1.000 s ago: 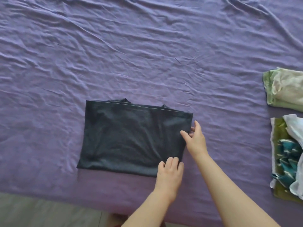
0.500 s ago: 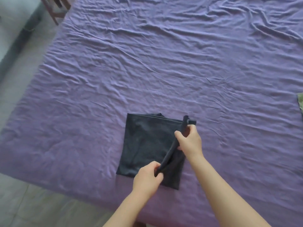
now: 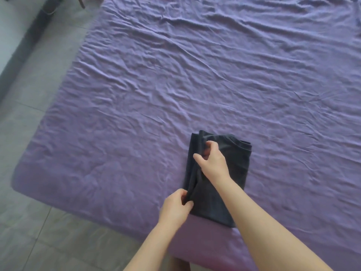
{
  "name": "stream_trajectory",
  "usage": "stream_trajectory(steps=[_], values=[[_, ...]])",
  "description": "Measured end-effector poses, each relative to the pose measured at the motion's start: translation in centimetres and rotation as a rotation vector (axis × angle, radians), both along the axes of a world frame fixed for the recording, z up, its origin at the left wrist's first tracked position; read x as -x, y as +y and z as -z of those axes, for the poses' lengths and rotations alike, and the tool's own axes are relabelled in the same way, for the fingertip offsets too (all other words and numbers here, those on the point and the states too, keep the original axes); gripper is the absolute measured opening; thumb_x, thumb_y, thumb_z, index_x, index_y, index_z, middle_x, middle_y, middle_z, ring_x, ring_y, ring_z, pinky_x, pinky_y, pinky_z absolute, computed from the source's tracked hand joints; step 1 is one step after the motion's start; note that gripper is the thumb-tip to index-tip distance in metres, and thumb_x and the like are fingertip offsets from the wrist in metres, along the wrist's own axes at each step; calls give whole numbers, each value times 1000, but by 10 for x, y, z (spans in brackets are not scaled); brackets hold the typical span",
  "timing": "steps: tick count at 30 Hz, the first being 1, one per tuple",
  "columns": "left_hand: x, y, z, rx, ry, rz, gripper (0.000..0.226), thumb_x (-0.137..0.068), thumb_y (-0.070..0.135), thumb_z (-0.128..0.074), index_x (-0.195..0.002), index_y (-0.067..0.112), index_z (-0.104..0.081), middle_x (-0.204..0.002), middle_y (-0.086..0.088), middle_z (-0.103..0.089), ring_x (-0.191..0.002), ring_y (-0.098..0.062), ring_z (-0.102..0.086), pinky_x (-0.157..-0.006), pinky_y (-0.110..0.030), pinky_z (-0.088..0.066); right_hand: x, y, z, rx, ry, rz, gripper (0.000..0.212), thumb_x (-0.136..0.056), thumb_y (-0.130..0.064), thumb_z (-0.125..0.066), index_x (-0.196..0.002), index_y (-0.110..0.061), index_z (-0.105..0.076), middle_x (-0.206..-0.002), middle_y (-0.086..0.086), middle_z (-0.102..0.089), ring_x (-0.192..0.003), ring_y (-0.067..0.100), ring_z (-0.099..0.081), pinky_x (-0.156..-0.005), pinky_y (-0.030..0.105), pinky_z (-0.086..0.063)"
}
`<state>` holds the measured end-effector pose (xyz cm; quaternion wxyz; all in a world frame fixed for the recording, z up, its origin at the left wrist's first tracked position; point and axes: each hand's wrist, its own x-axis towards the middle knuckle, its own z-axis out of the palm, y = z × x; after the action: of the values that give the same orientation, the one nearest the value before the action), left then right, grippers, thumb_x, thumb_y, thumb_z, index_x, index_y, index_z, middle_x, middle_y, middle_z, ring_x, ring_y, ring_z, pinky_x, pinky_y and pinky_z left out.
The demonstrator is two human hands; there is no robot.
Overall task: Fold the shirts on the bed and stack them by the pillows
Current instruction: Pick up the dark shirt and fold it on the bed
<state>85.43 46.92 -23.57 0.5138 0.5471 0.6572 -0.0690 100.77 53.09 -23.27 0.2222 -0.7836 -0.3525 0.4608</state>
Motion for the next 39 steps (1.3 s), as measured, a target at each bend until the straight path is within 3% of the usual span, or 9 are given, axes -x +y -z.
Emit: stream_trajectory(steps=[4,10,15,18,20,22,32,36,39], values=[[-1,17,4,-195,65,38,49,-83,40,-62,-129,25,-49,-124,5,-49,-118,-15,-44,-97,-30,-41,-3,-18,7,-63,3,-54,45,-89,-23,-60,-131,-17,-47,-116,-3,-56,-100,8,-55,-83,19,-41],[-32,41,13,-140,-29,-61,78,-82,42,-67,-144,13,-29,-138,-6,-42,-127,-22,-41,-106,-36,-36,-33,-76,16,-26,-344,273,45,-88,-9,-59,-131,-4,-46,-134,13,-48,-124,28,-41,-105,32,-29],[-53,57,21,-32,-79,-279,61,-78,42,-71,-125,13,-46,-119,-4,-59,-110,-23,-56,-94,-36,-46,-36,-80,24,168,-224,494,61,-90,-26,-59,-140,-4,-33,-138,15,-44,-126,30,-40,-99,41,-35],[-54,65,22,104,-165,-386,51,-78,39,-72,-114,7,-57,-110,-6,-65,-103,-24,-62,-94,-39,-49,-43,-77,23,166,-111,535,30,-88,-30,-61,-110,-10,-59,-105,7,-64,-103,29,-56,-75,35,-43],[-55,67,15,226,-300,-467,36,-80,32,-71,-108,9,-64,-100,-5,-71,-93,-22,-67,-84,-36,-55,-47,-79,18,71,-61,510,7,-87,-29,-61,-86,-22,-60,-84,-6,-65,-85,21,-58,-62,26,-41],[-56,66,1,274,-412,-510,21,-83,26,-69,-102,17,-65,-92,0,-73,-82,-16,-70,-66,-26,-57,-53,-84,5,-44,-35,490,8,-88,-27,-60,-81,-31,-58,-79,-18,-63,-78,9,-58,-62,18,-40],[-116,26,-114,389,-624,-218,25,-87,13,-61,-112,13,-61,-102,-11,-72,-90,-25,-69,-78,-36,-56,-127,-163,-91,-231,76,599,12,-91,-25,-58,-92,-35,-66,-91,-19,-70,-92,3,-64,-82,28,-48],[-172,-20,-159,292,-655,-74,23,-90,11,-59,-113,15,-61,-105,-7,-72,-88,-21,-69,-66,-28,-55,-176,-219,-137,-301,26,654,14,-92,-19,-57,-100,-23,-67,-97,-8,-71,-94,12,-64,-82,28,-50],[-220,-68,-187,157,-681,-16,21,-92,10,-57,-113,13,-61,-105,-7,-71,-92,-22,-67,-77,-32,-56,-218,-271,-172,-349,-66,639,13,-93,-17,-55,-99,-20,-67,-95,-9,-70,-92,12,-63,-79,22,-48]])
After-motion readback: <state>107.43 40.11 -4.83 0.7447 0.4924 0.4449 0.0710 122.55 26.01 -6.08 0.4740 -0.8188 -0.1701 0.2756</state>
